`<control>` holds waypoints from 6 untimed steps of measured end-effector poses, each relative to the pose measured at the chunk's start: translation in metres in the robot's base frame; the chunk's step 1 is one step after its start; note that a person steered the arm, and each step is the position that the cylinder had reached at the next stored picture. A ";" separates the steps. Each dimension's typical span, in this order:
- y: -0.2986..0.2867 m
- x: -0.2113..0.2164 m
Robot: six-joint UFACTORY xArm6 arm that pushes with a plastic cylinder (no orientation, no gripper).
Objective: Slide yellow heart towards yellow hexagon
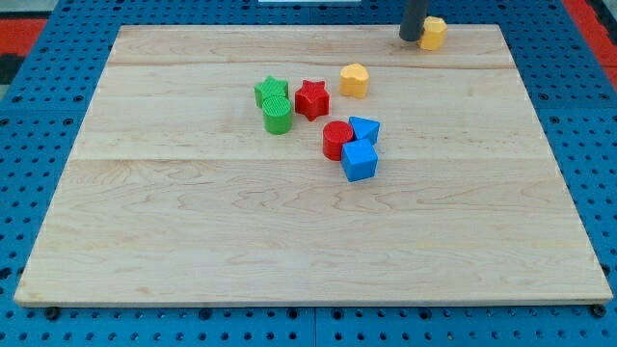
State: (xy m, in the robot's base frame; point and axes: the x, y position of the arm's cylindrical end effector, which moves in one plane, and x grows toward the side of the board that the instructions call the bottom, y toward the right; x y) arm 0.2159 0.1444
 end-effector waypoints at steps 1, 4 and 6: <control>-0.008 0.015; -0.078 0.133; -0.119 0.109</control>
